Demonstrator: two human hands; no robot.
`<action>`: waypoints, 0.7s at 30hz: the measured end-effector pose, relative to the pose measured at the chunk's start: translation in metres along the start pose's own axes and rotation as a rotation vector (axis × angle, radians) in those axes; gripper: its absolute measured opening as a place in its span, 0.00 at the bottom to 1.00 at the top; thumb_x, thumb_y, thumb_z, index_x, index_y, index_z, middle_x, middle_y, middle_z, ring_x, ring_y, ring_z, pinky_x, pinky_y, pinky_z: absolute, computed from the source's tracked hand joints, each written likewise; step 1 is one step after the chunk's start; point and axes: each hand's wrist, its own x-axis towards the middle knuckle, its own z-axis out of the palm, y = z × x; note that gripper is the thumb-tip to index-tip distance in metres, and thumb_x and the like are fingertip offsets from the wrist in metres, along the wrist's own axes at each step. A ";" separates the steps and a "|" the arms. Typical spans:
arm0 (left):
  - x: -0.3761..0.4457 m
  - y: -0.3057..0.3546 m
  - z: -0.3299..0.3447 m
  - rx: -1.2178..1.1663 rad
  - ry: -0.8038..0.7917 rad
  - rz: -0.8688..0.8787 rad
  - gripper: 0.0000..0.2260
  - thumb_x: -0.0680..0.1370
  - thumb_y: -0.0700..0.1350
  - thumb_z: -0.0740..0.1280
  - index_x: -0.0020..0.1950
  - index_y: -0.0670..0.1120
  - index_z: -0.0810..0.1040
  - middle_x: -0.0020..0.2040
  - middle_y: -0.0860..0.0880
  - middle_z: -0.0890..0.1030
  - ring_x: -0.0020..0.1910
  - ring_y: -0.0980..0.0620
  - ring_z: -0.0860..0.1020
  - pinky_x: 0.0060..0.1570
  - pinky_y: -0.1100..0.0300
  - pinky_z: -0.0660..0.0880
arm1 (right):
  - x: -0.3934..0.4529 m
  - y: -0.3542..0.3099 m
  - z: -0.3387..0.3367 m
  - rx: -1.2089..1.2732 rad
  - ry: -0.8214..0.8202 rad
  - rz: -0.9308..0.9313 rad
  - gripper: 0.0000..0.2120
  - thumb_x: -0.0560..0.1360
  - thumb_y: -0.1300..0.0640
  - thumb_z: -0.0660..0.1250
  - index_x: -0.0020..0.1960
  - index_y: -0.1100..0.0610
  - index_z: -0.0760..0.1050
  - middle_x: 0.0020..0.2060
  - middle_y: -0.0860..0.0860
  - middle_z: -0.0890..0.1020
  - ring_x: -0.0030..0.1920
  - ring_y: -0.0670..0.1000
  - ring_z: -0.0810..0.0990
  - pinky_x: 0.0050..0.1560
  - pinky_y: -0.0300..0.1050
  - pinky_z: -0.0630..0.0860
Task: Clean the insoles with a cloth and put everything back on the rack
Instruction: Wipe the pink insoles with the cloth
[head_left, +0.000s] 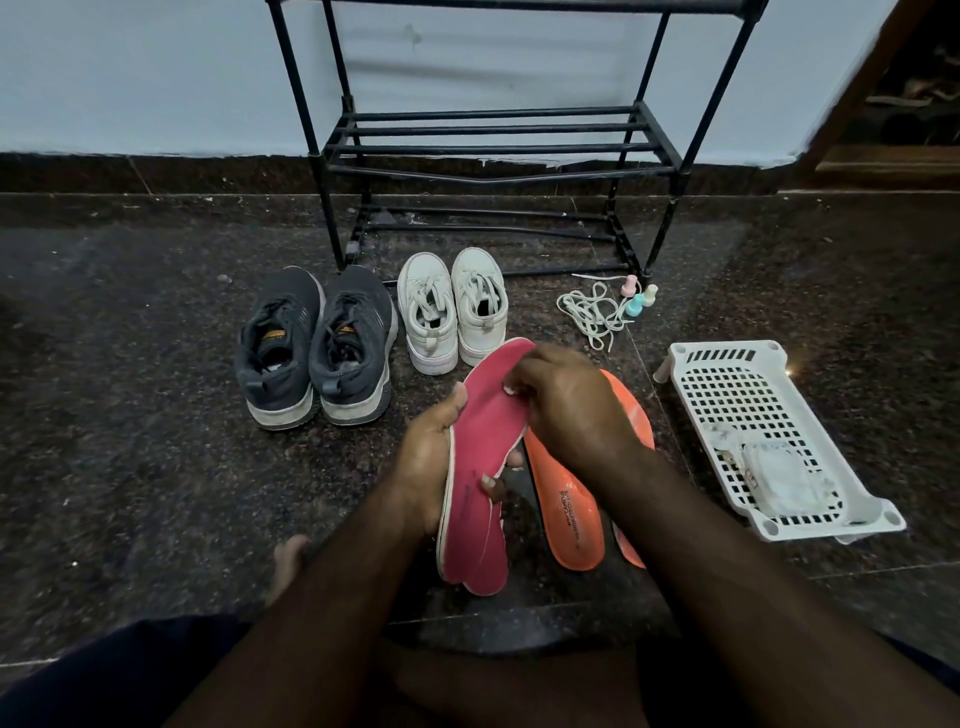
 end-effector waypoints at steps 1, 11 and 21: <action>0.000 0.000 0.001 -0.004 0.008 0.007 0.27 0.82 0.63 0.54 0.58 0.43 0.82 0.47 0.41 0.80 0.34 0.45 0.80 0.21 0.64 0.71 | -0.001 -0.002 0.002 0.017 -0.012 0.006 0.10 0.65 0.60 0.65 0.43 0.55 0.82 0.42 0.51 0.82 0.43 0.57 0.79 0.45 0.51 0.77; 0.002 -0.003 0.004 -0.080 0.020 0.031 0.27 0.82 0.62 0.54 0.52 0.43 0.84 0.42 0.41 0.81 0.33 0.44 0.79 0.25 0.61 0.72 | -0.006 -0.009 0.010 0.008 0.024 0.036 0.12 0.62 0.65 0.73 0.45 0.56 0.81 0.42 0.53 0.80 0.43 0.59 0.78 0.45 0.52 0.77; 0.003 -0.005 0.007 -0.176 0.073 0.086 0.30 0.82 0.62 0.53 0.43 0.42 0.87 0.46 0.41 0.84 0.46 0.43 0.84 0.49 0.50 0.80 | -0.011 -0.044 0.014 0.137 0.002 0.068 0.12 0.70 0.58 0.61 0.47 0.56 0.82 0.42 0.54 0.82 0.43 0.56 0.80 0.46 0.50 0.76</action>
